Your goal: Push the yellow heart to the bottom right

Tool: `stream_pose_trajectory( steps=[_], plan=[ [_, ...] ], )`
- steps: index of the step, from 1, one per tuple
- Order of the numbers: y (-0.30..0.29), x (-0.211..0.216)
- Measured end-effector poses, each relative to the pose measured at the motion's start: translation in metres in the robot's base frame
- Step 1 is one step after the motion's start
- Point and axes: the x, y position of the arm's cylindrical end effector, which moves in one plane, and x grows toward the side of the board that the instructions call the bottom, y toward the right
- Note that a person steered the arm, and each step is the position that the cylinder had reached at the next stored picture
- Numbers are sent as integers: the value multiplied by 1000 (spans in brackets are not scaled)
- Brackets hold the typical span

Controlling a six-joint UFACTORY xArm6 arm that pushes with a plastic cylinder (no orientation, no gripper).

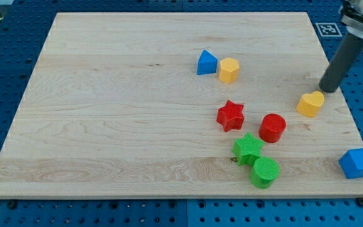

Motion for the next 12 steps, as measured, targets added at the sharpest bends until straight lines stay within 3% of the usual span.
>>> stream_pose_trajectory(
  steps=[3, 7, 12],
  plan=[
    [-46, 0],
    [-25, 55],
    [-39, 44]
  ],
)
